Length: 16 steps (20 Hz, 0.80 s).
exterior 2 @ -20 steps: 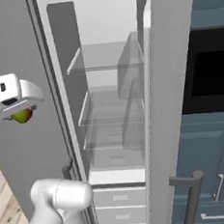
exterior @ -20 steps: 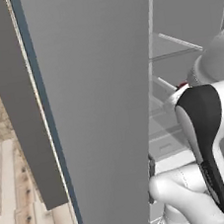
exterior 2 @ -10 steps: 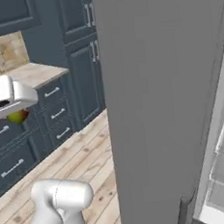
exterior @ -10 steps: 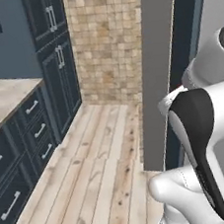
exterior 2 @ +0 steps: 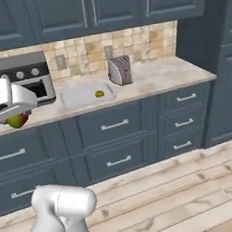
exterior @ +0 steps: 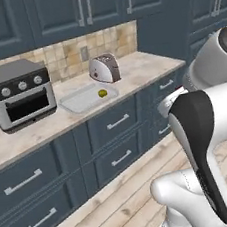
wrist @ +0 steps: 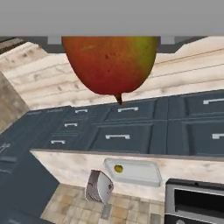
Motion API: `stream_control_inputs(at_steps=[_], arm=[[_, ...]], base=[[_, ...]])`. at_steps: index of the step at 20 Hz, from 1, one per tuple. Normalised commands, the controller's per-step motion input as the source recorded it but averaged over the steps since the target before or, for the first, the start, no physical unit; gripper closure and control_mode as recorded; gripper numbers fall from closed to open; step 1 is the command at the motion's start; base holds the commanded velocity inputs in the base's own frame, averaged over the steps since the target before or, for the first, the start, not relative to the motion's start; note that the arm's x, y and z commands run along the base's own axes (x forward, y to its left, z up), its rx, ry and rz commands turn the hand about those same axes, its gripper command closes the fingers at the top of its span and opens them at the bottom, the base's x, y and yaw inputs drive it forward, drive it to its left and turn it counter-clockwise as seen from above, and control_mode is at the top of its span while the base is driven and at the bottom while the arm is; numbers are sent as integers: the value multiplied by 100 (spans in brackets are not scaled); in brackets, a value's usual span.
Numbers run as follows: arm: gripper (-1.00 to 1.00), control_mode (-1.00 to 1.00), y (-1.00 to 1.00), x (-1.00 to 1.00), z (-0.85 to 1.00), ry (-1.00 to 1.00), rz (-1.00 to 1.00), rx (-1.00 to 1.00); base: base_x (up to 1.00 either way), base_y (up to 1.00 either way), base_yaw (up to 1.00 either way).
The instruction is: Pick the mango and orange from the fridge and place them inside the tupperware on the counter.
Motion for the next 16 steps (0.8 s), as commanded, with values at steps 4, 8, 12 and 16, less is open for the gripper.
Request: stream_control_inputs(at_steps=[4,8,12,16], arm=[[100,100,0,0,0,0,0,0],[100,100,0,0,0,0,0,0],[100,100,0,0,0,0,0,0],[100,100,0,0,0,0,0,0]], base=[[99,4,54],[100,-8,11],[95,-29,0],[100,-25,0]])
